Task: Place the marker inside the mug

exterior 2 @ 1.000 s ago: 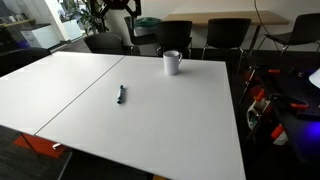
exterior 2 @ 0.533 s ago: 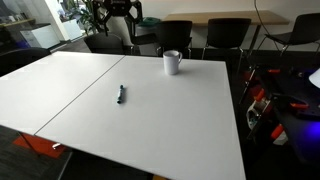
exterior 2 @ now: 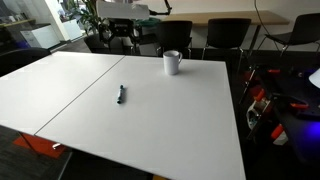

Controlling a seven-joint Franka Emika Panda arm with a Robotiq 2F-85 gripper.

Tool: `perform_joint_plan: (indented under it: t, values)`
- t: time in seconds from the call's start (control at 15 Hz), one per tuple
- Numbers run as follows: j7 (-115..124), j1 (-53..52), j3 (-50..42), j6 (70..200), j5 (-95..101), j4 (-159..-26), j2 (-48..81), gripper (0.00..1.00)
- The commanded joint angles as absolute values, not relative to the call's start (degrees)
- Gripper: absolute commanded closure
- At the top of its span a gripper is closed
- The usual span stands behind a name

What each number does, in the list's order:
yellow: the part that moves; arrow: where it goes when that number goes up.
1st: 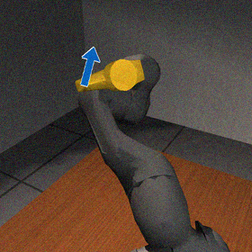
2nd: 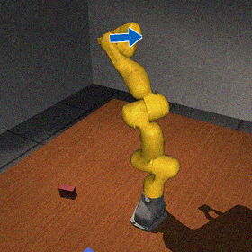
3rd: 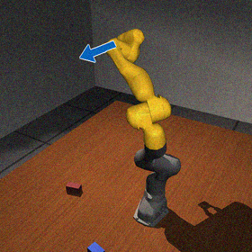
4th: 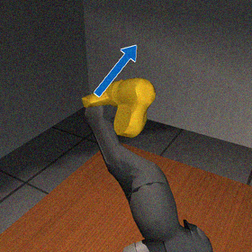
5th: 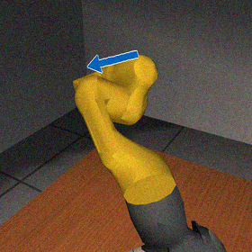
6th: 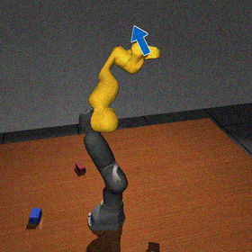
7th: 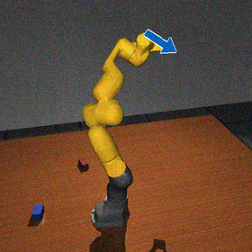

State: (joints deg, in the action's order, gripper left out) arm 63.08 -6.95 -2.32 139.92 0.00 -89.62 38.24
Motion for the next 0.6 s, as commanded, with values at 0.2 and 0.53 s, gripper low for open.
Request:
perform_joint_plan:
  t: [0.2, 0.53]
  values:
    - [64.1, -7.7, -3.5, 140.1, -2.9, -79.8, 47.7, 0.00]
    - [64.0, -7.4, -3.5, 137.3, -3.9, -70.8, 54.9, 0.00]
